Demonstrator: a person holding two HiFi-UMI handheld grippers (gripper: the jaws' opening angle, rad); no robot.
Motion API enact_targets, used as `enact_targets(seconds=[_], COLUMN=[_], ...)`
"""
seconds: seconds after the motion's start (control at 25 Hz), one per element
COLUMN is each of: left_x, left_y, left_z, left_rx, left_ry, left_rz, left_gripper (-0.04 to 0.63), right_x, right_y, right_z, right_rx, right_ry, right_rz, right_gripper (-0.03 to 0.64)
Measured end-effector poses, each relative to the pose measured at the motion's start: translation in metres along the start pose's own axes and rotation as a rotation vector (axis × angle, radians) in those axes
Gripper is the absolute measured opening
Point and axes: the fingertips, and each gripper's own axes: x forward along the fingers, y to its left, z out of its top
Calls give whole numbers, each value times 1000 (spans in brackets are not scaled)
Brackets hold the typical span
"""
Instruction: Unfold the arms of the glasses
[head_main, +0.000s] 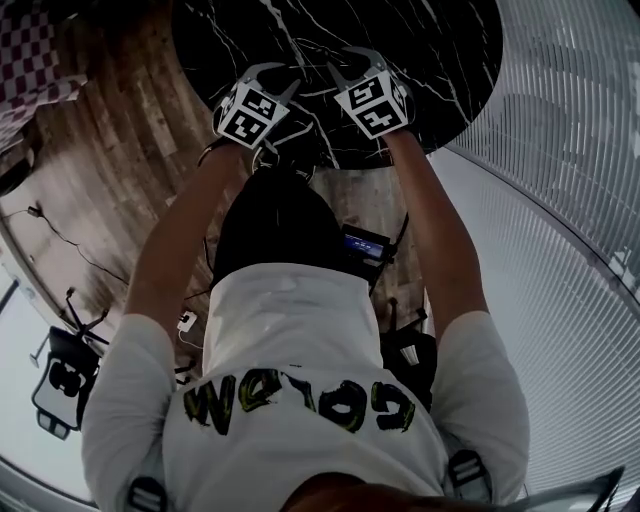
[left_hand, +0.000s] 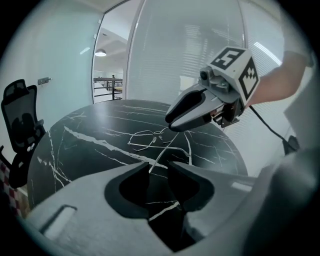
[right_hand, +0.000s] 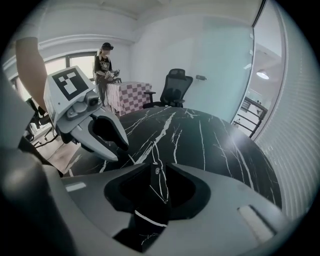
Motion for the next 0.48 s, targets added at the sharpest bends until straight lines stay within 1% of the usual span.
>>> enact_targets(seconds=[0.2, 0.36, 0.48], left_x=[4, 8, 9], left_y=[6, 5, 3], left_z=[0, 3, 6], left_rx=[24, 41, 43], left_ry=[21, 17, 18], left_rz=[-18, -45, -43], left_gripper=[110, 110, 110], right_x=[12, 20, 24], right_y=[0, 1, 1], right_z=[2, 1, -2], right_rx=[-23, -34, -35], right_ry=[42, 65, 73], right_rz=[48, 62, 66], right_gripper=[104, 104, 103])
